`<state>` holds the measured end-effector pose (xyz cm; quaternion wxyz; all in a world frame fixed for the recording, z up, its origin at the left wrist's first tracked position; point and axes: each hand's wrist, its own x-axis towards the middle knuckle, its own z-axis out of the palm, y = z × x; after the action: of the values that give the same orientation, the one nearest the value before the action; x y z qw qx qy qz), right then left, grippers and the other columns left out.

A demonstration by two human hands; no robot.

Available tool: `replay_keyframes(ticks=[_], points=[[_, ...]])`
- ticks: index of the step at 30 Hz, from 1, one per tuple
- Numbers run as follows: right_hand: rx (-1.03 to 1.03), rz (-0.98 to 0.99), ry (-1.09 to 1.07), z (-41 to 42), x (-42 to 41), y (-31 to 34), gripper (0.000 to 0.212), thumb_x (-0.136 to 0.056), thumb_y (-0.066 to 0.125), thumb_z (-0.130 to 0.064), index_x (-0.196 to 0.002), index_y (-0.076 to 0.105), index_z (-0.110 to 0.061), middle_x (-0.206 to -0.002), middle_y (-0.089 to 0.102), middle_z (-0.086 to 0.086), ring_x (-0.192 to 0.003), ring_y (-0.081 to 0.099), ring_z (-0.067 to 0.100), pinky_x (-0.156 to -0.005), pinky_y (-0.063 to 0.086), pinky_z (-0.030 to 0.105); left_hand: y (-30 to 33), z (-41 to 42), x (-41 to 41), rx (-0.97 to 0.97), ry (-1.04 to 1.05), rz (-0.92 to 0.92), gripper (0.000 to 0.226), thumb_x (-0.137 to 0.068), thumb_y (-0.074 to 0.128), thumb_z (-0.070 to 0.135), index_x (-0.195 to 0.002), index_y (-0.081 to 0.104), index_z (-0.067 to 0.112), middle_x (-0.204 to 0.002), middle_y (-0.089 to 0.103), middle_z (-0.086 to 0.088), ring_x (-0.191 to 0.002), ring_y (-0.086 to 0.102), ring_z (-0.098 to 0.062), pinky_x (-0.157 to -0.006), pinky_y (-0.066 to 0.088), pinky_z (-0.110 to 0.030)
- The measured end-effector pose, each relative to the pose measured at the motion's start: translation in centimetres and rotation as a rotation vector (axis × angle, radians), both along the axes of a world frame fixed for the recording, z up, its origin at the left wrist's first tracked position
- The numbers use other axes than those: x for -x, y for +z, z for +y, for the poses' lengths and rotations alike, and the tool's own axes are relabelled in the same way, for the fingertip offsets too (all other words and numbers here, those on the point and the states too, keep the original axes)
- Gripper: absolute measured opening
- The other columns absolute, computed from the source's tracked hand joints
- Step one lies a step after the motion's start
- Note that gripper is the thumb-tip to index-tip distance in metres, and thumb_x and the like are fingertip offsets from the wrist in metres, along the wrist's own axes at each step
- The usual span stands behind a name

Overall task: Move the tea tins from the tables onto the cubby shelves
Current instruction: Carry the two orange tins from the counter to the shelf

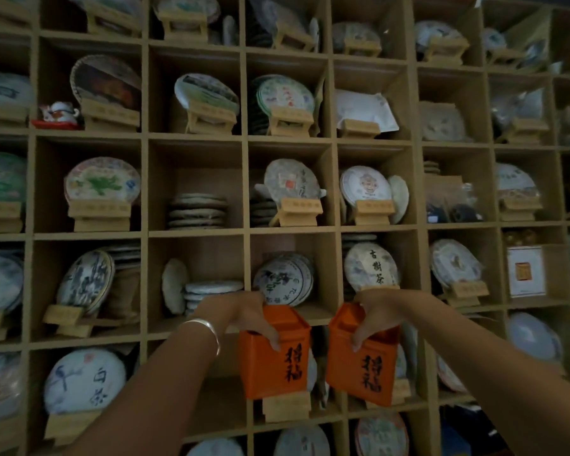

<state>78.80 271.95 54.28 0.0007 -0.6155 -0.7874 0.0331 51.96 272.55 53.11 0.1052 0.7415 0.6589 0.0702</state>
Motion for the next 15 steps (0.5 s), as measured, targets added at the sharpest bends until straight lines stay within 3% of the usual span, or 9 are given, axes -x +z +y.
replay_keyframes(ticks=[4,10,15], points=[[0.027,0.04,0.046,5.2,0.6,0.8,0.095,-0.043,0.08,-0.063,-0.124,0.047,-0.024,-0.118,0.061,-0.002,-0.102,0.061,0.018,-0.091,0.053,0.038,1.0,4.4,0.9,-0.033,-0.011,-0.093,0.09,-0.03,0.089,0.06,-0.108,0.049,0.035,-0.106,0.064,0.01,-0.096,0.063,-0.013,-0.087,0.055,-0.036],[-0.013,0.069,0.095,13.0,1.5,2.4,0.089,-0.05,0.079,-0.061,-0.123,0.051,-0.02,-0.116,0.063,0.0,-0.103,0.061,0.018,-0.091,0.053,0.034,2.0,11.0,2.5,-0.093,-0.026,-0.114,0.094,-0.032,0.086,0.065,-0.112,0.046,0.037,-0.104,0.06,0.014,-0.093,0.061,-0.009,-0.076,0.054,-0.027],[0.014,0.088,0.155,16.6,2.3,2.5,0.082,-0.046,0.08,-0.059,-0.115,0.059,-0.02,-0.107,0.069,-0.001,-0.095,0.066,0.015,-0.088,0.056,0.034,1.9,14.7,2.5,-0.103,-0.043,-0.133,0.073,-0.038,0.088,0.058,-0.098,0.049,0.041,-0.098,0.063,0.016,-0.087,0.062,-0.005,-0.065,0.05,-0.021]])
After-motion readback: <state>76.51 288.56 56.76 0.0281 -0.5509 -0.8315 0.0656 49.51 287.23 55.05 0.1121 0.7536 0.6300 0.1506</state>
